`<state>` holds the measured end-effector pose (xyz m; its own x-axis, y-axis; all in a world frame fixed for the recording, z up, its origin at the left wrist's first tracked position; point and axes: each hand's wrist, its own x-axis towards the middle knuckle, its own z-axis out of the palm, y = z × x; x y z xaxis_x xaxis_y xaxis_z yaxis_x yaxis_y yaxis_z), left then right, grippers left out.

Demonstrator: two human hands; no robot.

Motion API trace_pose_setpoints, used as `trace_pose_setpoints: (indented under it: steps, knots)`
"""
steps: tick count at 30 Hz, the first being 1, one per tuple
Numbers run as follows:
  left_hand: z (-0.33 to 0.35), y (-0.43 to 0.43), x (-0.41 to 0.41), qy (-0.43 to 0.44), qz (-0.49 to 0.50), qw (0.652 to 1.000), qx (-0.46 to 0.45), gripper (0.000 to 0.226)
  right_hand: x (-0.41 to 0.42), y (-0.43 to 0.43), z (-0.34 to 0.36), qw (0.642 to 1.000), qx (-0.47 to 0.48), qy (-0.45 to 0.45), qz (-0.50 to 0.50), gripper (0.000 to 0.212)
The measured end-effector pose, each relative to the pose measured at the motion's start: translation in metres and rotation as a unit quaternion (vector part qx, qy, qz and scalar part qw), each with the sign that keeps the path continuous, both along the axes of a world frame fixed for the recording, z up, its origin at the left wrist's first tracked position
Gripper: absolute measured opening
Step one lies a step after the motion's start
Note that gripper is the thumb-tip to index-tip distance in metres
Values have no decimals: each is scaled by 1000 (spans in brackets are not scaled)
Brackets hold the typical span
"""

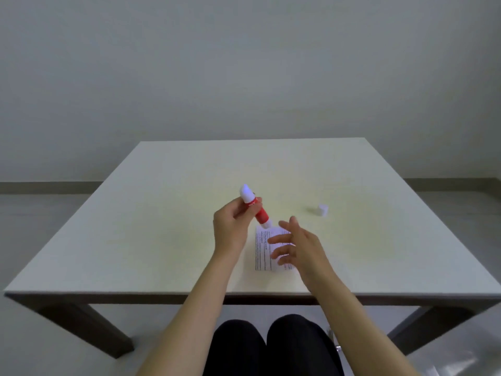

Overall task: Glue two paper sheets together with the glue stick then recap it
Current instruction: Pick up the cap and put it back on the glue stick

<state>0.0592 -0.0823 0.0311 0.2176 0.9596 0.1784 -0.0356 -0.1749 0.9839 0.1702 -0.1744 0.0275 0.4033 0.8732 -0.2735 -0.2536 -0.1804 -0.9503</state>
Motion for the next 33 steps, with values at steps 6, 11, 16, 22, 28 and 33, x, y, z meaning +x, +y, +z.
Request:
trace_pose_setpoints:
  steps: [6,11,16,22,28,33]
  knots:
    - [10,-23,-2,-156,-81,981,-86,13,9,2,9,969,-22,221,113,43]
    - [15,-32,0,-182,-69,974,-111,9,-1,-6,-4,981,167,-98,1,15]
    - [17,-39,0,-170,-75,977,-108,10,-4,-11,-17,876,125,-458,-84,27]
    - [22,-38,-3,-179,-77,976,-95,11,11,-12,10,974,20,156,160,51]
    - [24,-37,-5,-207,-71,969,-117,11,-7,-15,-10,873,196,-442,-54,8]
    - [24,-38,-8,-219,-66,966,-121,17,-3,-11,3,984,84,-159,-3,51]
